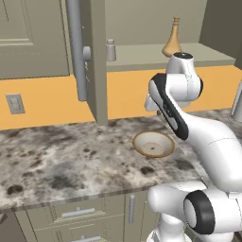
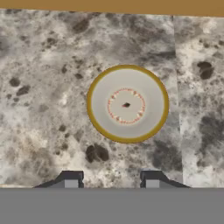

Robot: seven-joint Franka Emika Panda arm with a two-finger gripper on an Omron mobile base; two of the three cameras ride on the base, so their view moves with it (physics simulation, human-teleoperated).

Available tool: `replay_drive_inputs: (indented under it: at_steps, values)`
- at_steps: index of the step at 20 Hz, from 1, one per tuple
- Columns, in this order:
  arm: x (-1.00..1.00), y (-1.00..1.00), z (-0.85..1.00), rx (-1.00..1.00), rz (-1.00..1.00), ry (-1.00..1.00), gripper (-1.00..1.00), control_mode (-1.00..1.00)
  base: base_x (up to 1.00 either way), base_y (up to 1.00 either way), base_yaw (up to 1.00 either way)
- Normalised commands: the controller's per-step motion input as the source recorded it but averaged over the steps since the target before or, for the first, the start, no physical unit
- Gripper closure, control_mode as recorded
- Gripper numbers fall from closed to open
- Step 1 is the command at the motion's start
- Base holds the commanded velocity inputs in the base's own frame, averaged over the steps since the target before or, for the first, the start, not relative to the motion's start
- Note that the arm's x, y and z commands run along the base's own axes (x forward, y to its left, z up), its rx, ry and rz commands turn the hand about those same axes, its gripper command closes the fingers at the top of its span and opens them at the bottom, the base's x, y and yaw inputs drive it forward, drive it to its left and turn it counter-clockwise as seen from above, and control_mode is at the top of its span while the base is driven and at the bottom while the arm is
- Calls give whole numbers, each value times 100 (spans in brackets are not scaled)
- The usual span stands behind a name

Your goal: Retrieve the bottle and the shaker from the cabinet and place them next to the mixing bowl on the counter. Then add garlic from the fridge to the mixing bowl.

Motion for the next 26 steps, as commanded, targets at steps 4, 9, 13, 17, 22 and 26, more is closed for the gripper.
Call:
replay_drive_inputs:
  at_steps: [4,9,13,17,22,26]
  values:
    - [0,0,6,0,0,-16,-100,-100,0,0,0]
    - [0,0,30,0,-11,-21,-100,-100,0,0,0]
    - [0,-1,31,0,-24,-26,-100,-100,0,0,0]
    - [0,-10,43,-6,-33,-14,-100,-100,0,0,0]
    - [11,-13,52,-7,-32,-15,-100,-100,0,0,0]
    - [30,-5,60,-11,-21,-10,-100,-100,0,0,0]
